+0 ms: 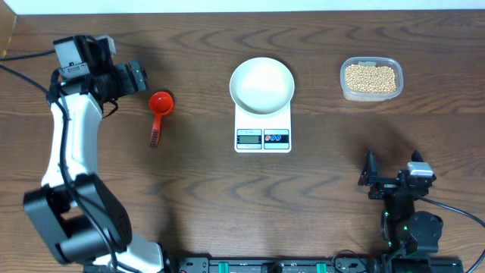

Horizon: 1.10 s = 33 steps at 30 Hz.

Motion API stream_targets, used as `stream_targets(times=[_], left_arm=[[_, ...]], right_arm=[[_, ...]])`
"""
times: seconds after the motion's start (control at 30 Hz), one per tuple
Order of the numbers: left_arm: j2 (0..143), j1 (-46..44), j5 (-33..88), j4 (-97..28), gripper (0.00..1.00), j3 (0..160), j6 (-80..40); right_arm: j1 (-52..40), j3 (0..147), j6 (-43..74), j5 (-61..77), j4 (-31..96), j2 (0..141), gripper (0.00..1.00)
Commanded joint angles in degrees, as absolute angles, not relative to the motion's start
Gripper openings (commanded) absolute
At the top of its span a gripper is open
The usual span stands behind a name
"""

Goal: Scoop item into bowl and weigh 50g on scale
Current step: 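Reach the left gripper forward and down to the red scoop handle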

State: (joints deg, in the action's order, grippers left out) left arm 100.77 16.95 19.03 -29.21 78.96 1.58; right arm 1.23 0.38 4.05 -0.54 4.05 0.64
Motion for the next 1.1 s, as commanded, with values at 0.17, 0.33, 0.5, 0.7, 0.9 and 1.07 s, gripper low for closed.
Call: stream_targets(times=[0.17,0.33,0.5,0.7,0.9,1.07], left_arm=[[102.96,16.88,23.35,-31.03,0.98,79.68,4.43],[104.79,16.43,22.22,-28.77,0.93,79.59,7.9],[108.97,16.43,20.08,-28.12,0.87,79.59,8.16],[113.8,16.03,20.1,-28.14,0.76,79.59,8.99],[116.92,14.22,19.59,-27.53,0.63,79.57,10.94],[119.94,11.99,14.04,-25.85,0.49,79.57,10.66]], right_arm=[[0.67,0.32,3.55,-0.51,4.34,0.34,0.99],[0.64,0.32,3.55,-0.51,4.34,0.34,0.99],[0.67,0.32,3.57,-0.51,4.34,0.34,0.99],[0.67,0.32,3.55,-0.51,4.34,0.34,0.99],[0.67,0.32,3.57,-0.51,4.34,0.34,0.99],[0.64,0.32,3.57,-0.51,4.32,0.34,0.99]])
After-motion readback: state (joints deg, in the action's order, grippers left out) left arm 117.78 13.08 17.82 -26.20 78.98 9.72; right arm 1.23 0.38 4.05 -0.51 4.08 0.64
